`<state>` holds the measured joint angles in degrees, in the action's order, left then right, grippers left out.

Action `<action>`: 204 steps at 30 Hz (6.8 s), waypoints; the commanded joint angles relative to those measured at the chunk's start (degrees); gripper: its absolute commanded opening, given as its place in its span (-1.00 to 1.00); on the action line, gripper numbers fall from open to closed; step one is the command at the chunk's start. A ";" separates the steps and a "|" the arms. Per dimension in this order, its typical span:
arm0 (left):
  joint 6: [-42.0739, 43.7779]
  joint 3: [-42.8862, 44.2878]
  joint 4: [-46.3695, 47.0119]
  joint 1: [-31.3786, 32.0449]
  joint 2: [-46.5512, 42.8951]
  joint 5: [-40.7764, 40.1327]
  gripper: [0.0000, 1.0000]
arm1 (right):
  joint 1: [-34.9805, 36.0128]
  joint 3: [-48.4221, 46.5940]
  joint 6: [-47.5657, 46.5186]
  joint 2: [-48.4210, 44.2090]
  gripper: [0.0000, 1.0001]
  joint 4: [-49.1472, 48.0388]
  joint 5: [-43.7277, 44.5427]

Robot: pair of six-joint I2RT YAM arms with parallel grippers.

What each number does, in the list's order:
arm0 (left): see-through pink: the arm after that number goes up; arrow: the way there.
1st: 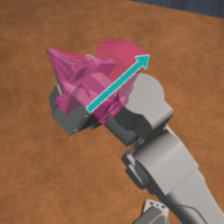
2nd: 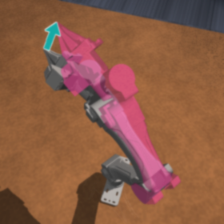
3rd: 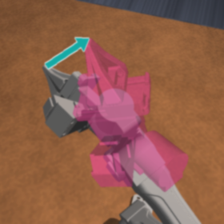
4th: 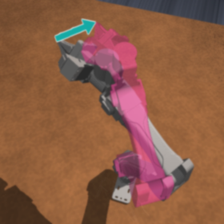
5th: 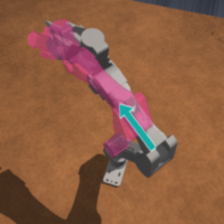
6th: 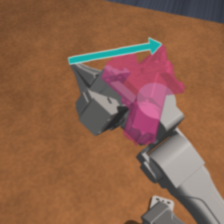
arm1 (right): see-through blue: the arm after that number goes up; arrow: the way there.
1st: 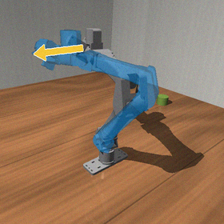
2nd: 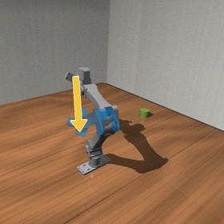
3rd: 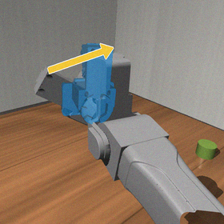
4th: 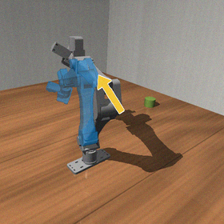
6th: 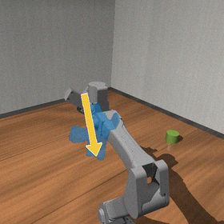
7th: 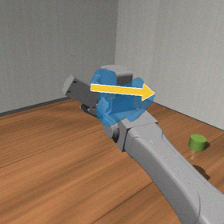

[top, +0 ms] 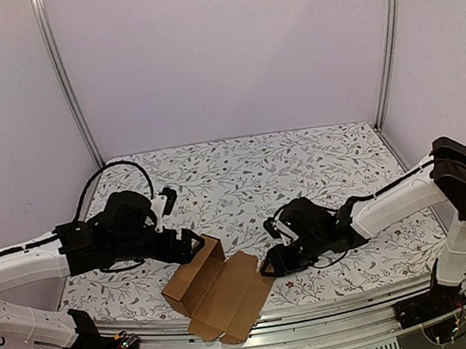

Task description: Fold the paper box

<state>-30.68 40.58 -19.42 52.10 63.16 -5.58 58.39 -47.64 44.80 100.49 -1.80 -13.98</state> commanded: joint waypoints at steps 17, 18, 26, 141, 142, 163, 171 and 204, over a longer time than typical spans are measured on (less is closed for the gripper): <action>-0.88 2.53 -0.36 -0.50 4.09 -0.75 0.89 | -1.96 2.09 -1.76 1.92 -1.00 -6.57 -2.69; -0.79 2.64 -0.53 -0.48 4.08 -0.95 0.89 | -1.93 1.91 -2.05 1.67 -1.00 -6.41 -2.78; 0.64 3.40 -2.41 -0.50 2.04 -3.69 0.88 | -1.91 -3.32 -7.12 -2.65 -1.00 2.61 -2.52; 19.29 -0.62 26.51 -0.59 11.21 9.63 0.99 | -4.88 -28.17 -56.91 -28.39 0.92 51.90 36.79; 20.94 -0.40 27.46 -0.52 12.97 10.12 0.99 | -5.09 -26.97 -55.96 -29.73 0.97 51.21 35.96; 33.95 14.34 25.06 -0.68 32.62 9.56 0.25 | -5.97 -18.50 -53.31 -38.67 0.97 47.95 30.17; 34.61 16.02 23.92 -0.72 34.87 8.34 -0.04 | -6.02 -16.77 -53.23 -40.43 0.97 47.93 29.94; 32.92 11.02 26.05 -0.68 30.54 5.76 -0.69 | -6.11 -18.79 -53.44 -36.36 0.97 47.31 28.48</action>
<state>2.70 52.34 5.39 51.88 95.68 0.58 52.56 -65.08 -9.10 63.70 46.04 15.22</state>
